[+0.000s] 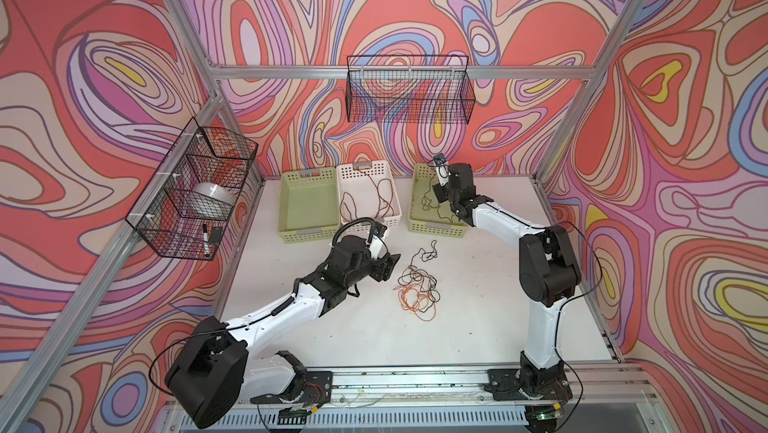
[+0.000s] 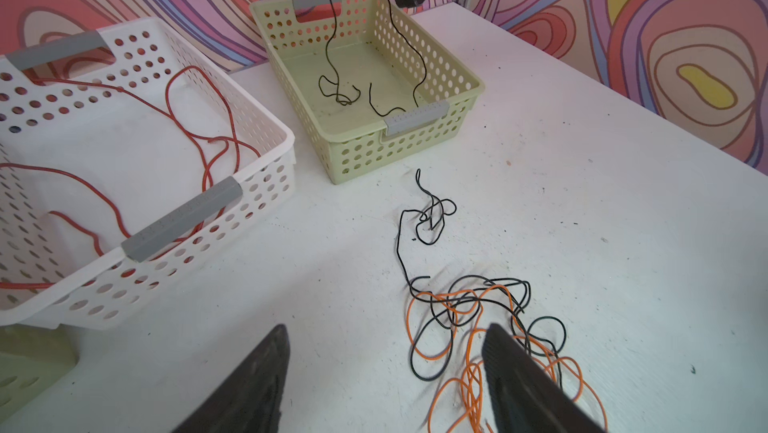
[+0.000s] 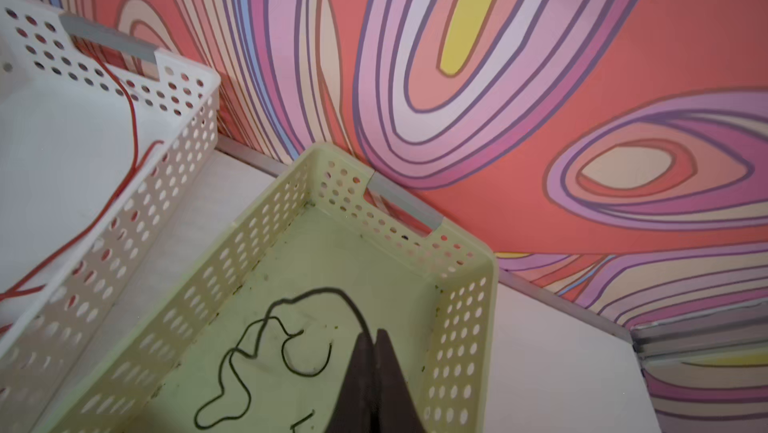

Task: Untangle the cables
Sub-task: 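Drop the black wire into the green basket with the right gripper while the left returns, then move the right gripper back to the black and orange wire pile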

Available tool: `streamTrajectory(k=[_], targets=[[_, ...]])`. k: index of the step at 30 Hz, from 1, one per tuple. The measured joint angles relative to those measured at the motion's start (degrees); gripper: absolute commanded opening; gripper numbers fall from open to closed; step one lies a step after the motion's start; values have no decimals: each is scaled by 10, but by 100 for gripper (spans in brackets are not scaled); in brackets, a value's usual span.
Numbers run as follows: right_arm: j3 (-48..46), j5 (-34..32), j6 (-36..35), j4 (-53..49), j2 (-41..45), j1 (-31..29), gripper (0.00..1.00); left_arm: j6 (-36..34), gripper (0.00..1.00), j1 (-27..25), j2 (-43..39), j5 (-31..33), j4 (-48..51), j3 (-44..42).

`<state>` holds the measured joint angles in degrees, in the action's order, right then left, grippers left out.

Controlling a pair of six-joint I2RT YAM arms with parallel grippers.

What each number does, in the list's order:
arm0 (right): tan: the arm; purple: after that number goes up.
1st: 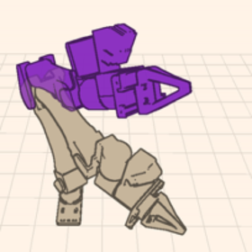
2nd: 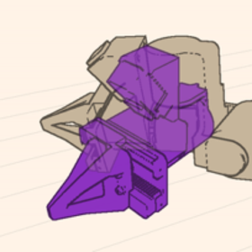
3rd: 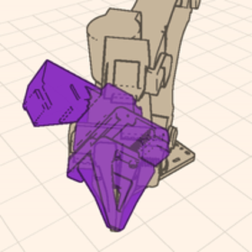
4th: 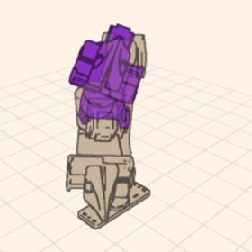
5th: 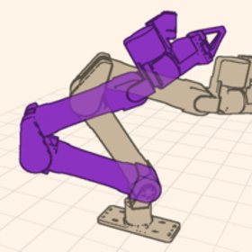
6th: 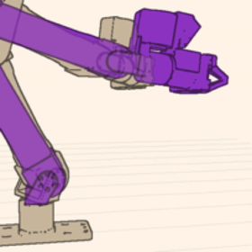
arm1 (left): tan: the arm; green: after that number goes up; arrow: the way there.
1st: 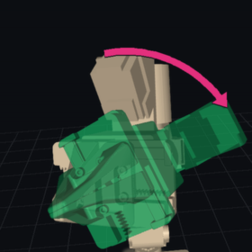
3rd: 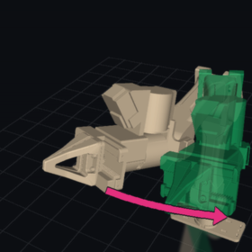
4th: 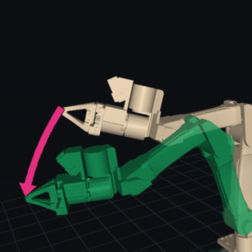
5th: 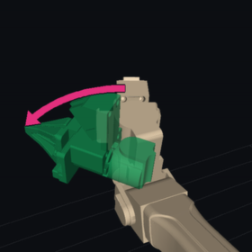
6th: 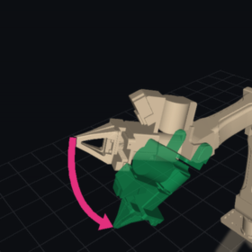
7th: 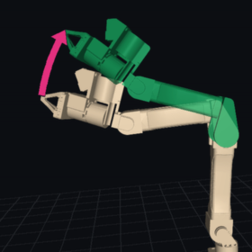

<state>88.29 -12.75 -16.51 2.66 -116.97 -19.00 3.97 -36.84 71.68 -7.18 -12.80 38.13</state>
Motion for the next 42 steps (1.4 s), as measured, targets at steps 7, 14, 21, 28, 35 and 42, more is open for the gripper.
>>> streamTrajectory(k=[7, 14, 21, 28, 35, 42], targets=[[31, -20, 31, -105, -22, 0, 62, -9, 47, -24, 29, -17, 11, 4], [91, -19, 50, -229, -3, 0, 70, -8, 46, -33, 59, -25, 9, 22], [33, 29, 108, -293, 99, 0, 60, 10, 47, -33, 62, -23, -18, 22], [-157, 112, 194, -290, 279, -32, 50, 28, 47, -34, 56, -10, -24, 22], [-313, 173, 261, -229, 276, -74, 42, 32, 46, -40, 46, 4, -26, 21], [-320, 193, 280, -167, 208, -85, 38, 31, 46, -49, 43, 15, -25, 21]])
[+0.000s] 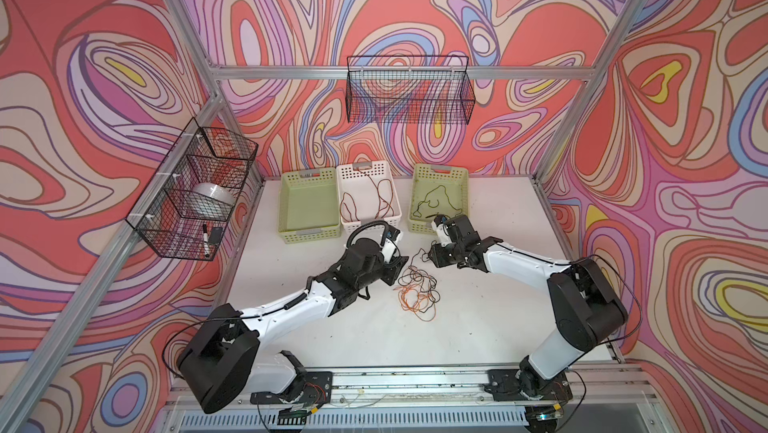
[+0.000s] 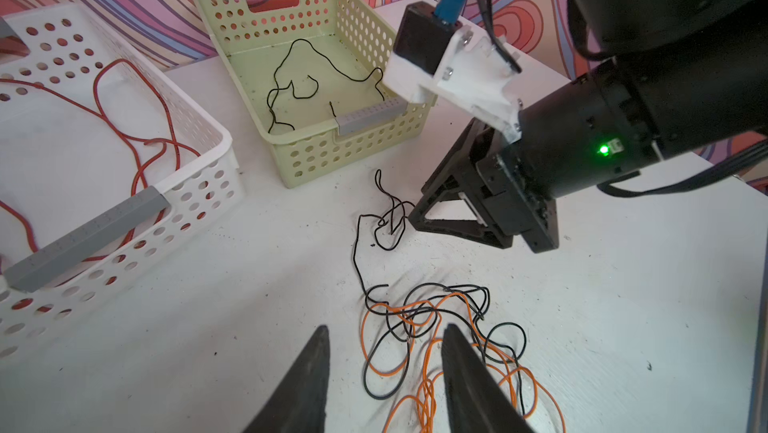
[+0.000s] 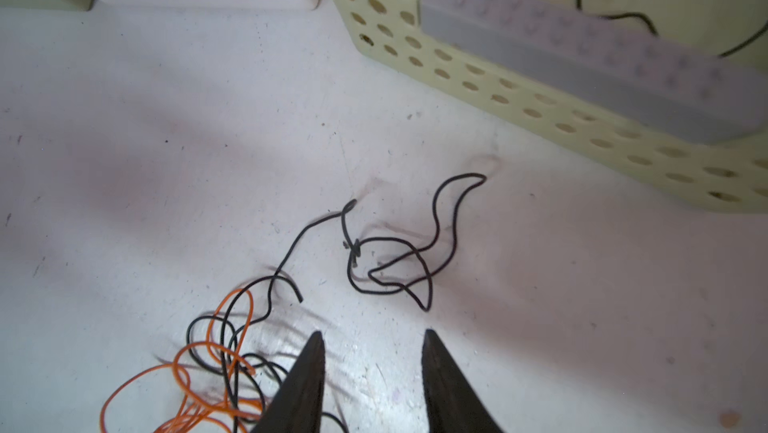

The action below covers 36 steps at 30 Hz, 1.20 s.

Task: Untangle the cables
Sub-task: 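Move the right gripper back to the black and orange wire pile, then grasp a black wire in the pile with the right gripper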

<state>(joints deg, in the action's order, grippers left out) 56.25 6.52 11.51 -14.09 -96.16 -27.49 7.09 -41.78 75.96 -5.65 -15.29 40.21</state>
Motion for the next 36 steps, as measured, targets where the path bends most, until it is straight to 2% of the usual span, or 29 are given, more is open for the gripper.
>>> streamTrajectory(k=[7, 11, 16, 17, 20, 30, 32, 36], targets=[[8, -18, 1, 9, -47, -2, 31, -5, 46, -2, -12, 11, 2, -3], [18, -22, -4, 22, -71, -3, 20, -12, 49, -2, -12, 12, 5, -3], [19, -26, -23, 30, -78, -11, 1, -24, 52, -2, -7, 8, 6, -3], [19, -26, -26, 33, -77, -13, 0, -25, 53, -2, -5, 8, 6, -3], [11, -27, -38, 41, -61, -16, 0, -31, 54, -2, 1, 6, 5, -3], [-20, -23, -68, 58, 70, -19, 0, -52, 56, -3, 9, -5, -31, -5], [-19, -29, -67, 57, 71, -19, 12, -55, 56, -3, 11, -6, -34, -5], [-5, -49, -50, 37, 25, -19, 23, -56, 57, -3, 12, -9, -38, -5]])
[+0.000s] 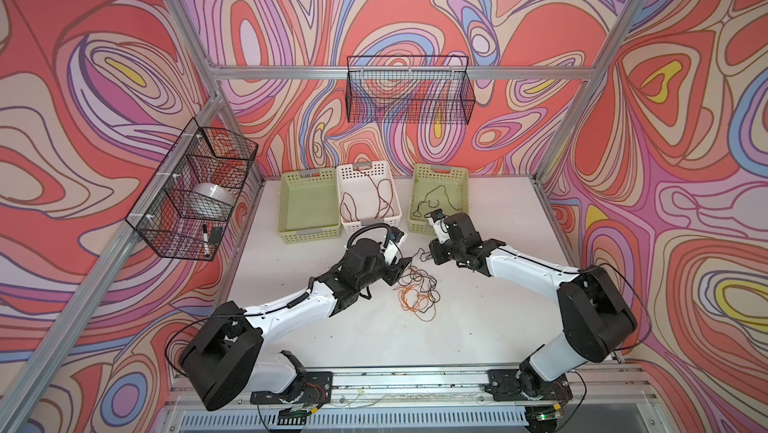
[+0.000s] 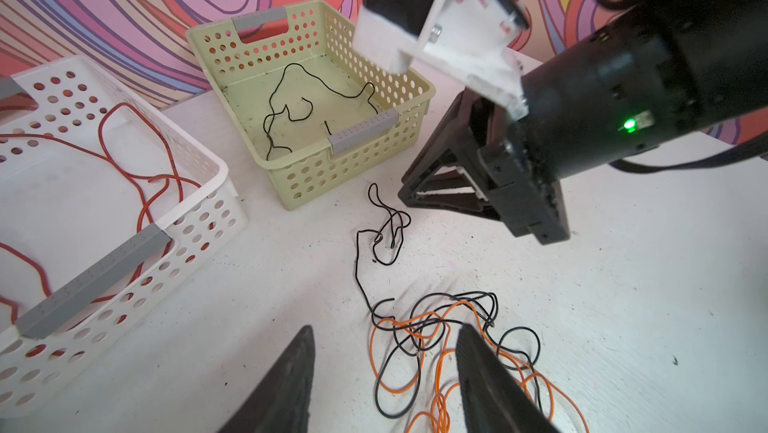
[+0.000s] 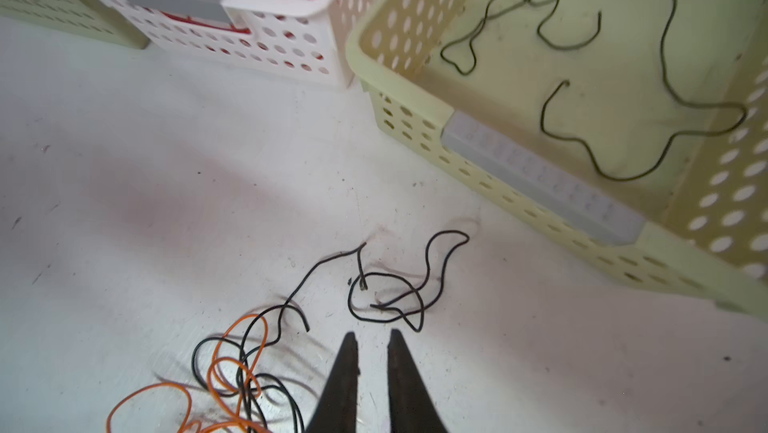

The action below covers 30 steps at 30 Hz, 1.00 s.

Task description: Untangle the cables

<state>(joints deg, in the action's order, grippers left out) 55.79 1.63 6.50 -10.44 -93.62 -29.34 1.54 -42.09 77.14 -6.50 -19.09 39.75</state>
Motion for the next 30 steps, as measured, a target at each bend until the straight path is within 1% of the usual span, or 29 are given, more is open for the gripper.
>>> streamTrajectory(k=[4, 12, 17, 24, 26, 30], targets=[[5, -14, 23, -13, -54, 1, 28, 0, 57, -2, -1, -1, -5, -2], [29, -23, 45, -14, -115, 5, 29, 0, 58, -4, -12, 4, -5, -19], [41, -21, 42, -2, -126, 5, 28, -1, 58, -4, -13, 5, -5, -19], [44, 6, 16, 23, -132, 5, 19, -1, 59, -4, -13, 5, -5, -19], [44, 14, 9, 31, -132, 5, 20, -1, 59, -4, -13, 5, -5, -19], [44, 23, 2, 37, -132, 5, 27, -1, 59, -4, -13, 5, -5, -19]])
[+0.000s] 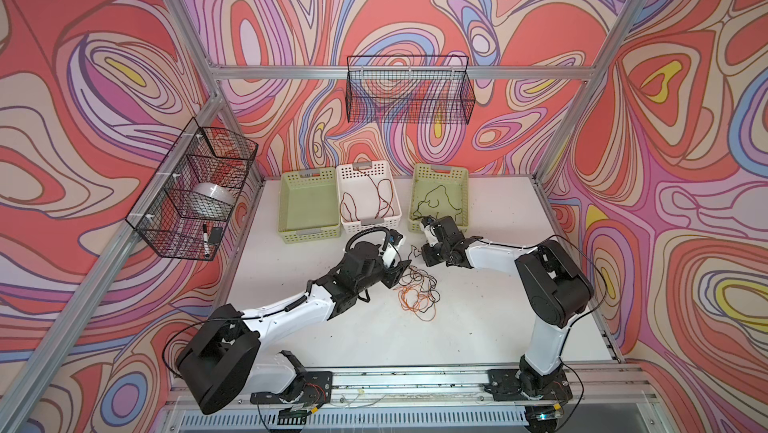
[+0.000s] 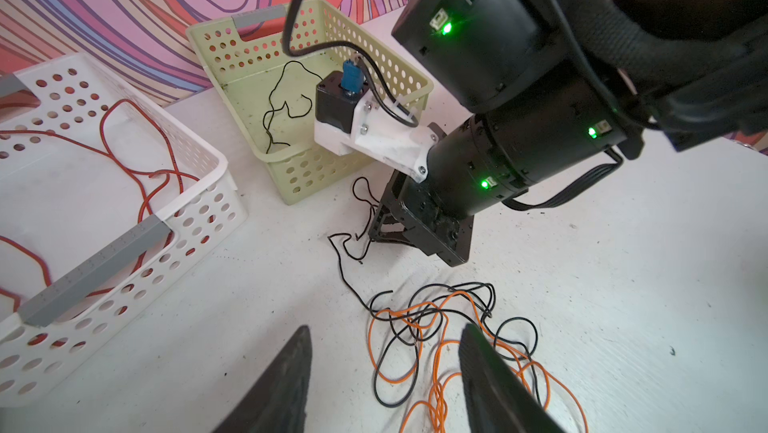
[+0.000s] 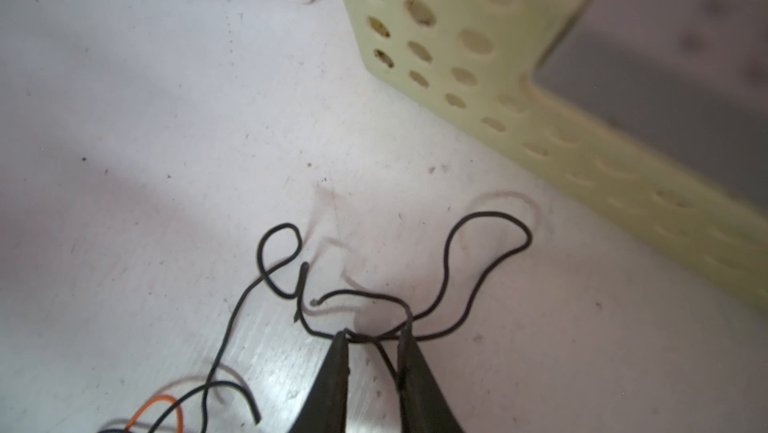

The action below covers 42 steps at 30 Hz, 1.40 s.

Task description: Untangle the cables

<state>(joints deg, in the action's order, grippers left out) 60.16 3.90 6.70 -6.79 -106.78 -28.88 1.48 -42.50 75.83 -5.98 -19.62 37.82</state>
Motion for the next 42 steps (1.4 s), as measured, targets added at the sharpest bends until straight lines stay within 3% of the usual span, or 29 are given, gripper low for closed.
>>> streamTrajectory(k=[11, 19, 21, 34, 39, 42], targets=[[0, 0, 26, -1, 2, 1, 28, 0, 59, 0, 8, -1, -4, 0], [10, -1, 31, 14, -16, 1, 1, 0, 59, 0, 19, -2, -3, 5], [3, -4, 32, 30, -12, 1, 0, -2, 59, 0, 20, -2, -3, 8], [-155, 43, -4, 167, 208, 1, 0, -15, 61, 0, 30, -2, -10, 30], [-166, 80, -19, 181, 243, 1, 0, -16, 60, -2, 30, -7, -17, 45], [-166, 108, -24, 183, 254, 1, 0, -14, 54, -2, 37, -11, -36, 48]])
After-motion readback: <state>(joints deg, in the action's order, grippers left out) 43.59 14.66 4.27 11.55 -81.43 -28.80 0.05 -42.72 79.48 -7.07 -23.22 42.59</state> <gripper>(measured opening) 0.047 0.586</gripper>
